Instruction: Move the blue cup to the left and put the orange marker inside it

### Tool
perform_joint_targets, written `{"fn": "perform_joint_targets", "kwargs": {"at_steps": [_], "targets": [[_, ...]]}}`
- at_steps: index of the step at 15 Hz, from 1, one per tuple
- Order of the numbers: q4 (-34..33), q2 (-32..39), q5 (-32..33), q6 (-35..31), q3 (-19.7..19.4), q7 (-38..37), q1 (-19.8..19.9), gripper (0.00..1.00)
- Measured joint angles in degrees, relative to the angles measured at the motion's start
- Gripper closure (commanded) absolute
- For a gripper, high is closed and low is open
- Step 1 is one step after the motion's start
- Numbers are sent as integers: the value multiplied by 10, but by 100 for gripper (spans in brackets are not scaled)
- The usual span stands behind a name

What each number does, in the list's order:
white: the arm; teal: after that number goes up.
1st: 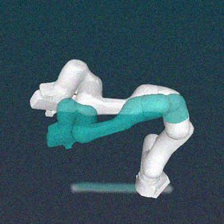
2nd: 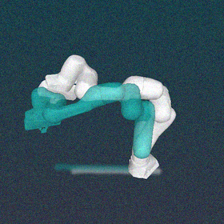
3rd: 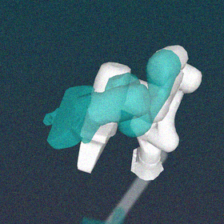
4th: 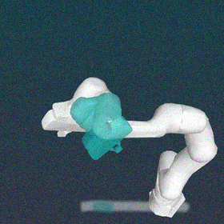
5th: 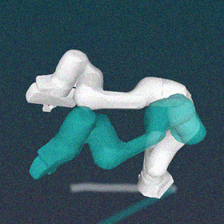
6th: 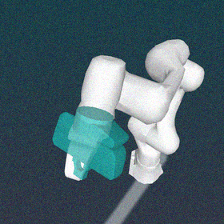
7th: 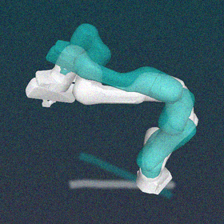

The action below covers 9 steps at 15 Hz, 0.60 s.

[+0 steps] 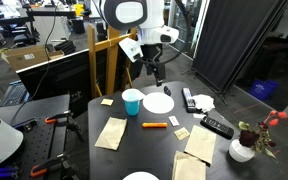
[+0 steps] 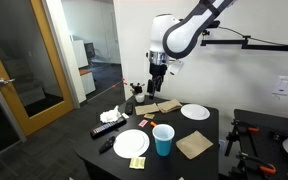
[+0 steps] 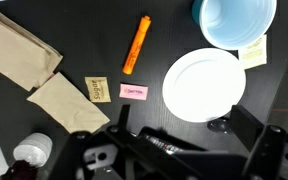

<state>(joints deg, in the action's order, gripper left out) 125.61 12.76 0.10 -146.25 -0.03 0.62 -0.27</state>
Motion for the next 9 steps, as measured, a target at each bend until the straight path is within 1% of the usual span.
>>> {"fn": "perform_joint_targets", "kwargs": {"at_steps": [4, 9], "targets": [[-13, 14, 0, 0, -18, -34, 8, 0], [-13, 47, 0, 0, -23, -95, 7, 0]]}}
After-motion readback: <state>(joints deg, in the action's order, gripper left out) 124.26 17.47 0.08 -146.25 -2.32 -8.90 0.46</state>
